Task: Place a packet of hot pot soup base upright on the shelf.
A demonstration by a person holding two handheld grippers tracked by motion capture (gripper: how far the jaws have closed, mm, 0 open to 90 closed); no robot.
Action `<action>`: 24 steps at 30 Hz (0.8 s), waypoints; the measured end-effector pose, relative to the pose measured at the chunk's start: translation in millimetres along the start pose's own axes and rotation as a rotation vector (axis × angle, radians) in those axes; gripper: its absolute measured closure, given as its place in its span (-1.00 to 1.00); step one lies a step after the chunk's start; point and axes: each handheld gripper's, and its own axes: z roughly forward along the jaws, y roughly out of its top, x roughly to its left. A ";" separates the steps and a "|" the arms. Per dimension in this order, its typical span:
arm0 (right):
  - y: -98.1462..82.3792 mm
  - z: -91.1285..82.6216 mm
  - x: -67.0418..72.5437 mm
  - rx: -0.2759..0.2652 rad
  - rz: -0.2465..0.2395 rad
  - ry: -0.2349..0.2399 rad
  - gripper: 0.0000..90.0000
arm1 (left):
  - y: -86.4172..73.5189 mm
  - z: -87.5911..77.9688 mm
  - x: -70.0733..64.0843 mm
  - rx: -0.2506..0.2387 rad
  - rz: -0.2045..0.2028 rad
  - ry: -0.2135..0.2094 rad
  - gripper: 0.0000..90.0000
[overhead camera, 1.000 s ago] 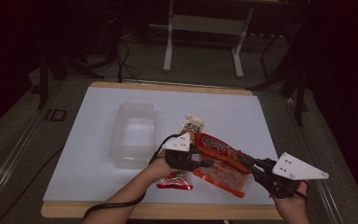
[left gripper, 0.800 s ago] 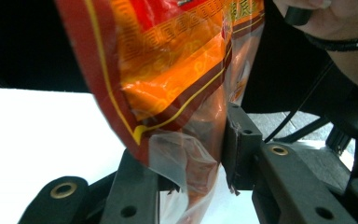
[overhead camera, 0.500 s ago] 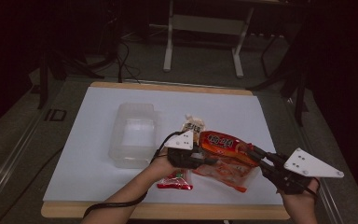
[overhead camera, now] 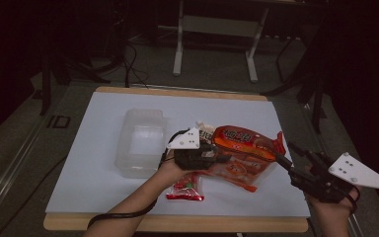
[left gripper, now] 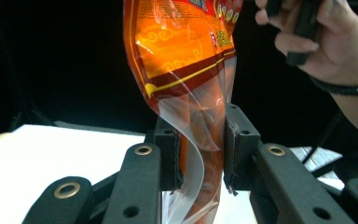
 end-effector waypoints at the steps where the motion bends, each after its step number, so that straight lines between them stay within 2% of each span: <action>1: -0.1 -0.6 0.1 -0.005 0.002 -0.004 -0.06 | 0.0 0.0 0.0 0.000 0.000 0.000 0.60; 2: -0.2 -1.2 0.4 -0.007 0.003 -0.013 -0.14 | 4.6 -0.8 -0.1 -0.018 0.001 0.011 0.60; 3: -0.2 -1.2 0.4 -0.007 0.003 -0.013 -0.14 | 4.6 -0.8 -0.1 -0.018 0.001 0.011 0.60; 4: -0.7 -2.2 0.6 -0.014 0.007 -0.022 -0.31 | 10.2 -2.8 -0.2 -0.041 0.000 0.023 0.60; 5: -0.7 -2.2 0.6 -0.014 0.007 -0.022 -0.31 | 10.2 -2.8 -0.2 -0.041 0.000 0.023 0.60; 6: -1.3 -2.8 -0.3 -0.020 0.013 -0.020 -0.46 | 15.7 -5.7 -0.5 -0.059 0.004 0.041 0.60; 7: -1.3 -2.8 -0.3 -0.020 0.013 -0.020 -0.46 | 15.7 -5.7 -0.5 -0.059 0.004 0.041 0.60; 8: -2.2 -2.7 -1.9 -0.019 0.021 -0.014 -0.61 | 21.0 -9.6 0.0 -0.070 0.014 0.055 0.60; 9: -2.2 -2.7 -1.9 -0.019 0.021 -0.014 -0.61 | 21.0 -9.6 0.0 -0.070 0.014 0.055 0.60; 10: -3.1 -2.8 -3.3 -0.020 0.025 -0.005 -0.69 | 26.9 -14.5 0.8 -0.088 0.013 0.074 0.60; 13: -4.3 -3.2 -3.8 -0.030 0.028 0.008 -0.71 | 32.3 -20.2 1.9 -0.104 0.015 0.097 0.60; 14: -5.4 -3.2 -3.8 -0.037 0.033 0.013 -0.74 | 38.3 -27.2 2.9 -0.118 0.020 0.126 0.60; 17: -6.5 -2.5 -3.9 -0.033 0.032 0.012 -0.74 | 42.7 -33.2 4.4 -0.122 0.023 0.144 0.60; 18: -7.0 -2.2 -4.2 -0.036 0.034 0.014 -0.74 | 47.2 -40.7 6.0 -0.130 0.032 0.175 0.60; 19: -7.0 -2.2 -4.2 -0.036 0.034 0.014 -0.74 | 47.2 -40.7 6.0 -0.130 0.032 0.175 0.60; 20: -7.9 -1.8 -4.5 -0.030 0.030 0.020 -0.75 | 51.1 -48.0 7.8 -0.142 0.035 0.202 0.60; 23: -9.1 -1.6 -4.7 -0.030 0.039 0.024 -0.75 | 54.0 -55.9 10.5 -0.158 0.032 0.221 0.60; 24: -10.6 -0.5 -4.3 -0.021 0.030 0.013 -0.75 | 56.5 -63.3 12.1 -0.178 0.025 0.245 0.60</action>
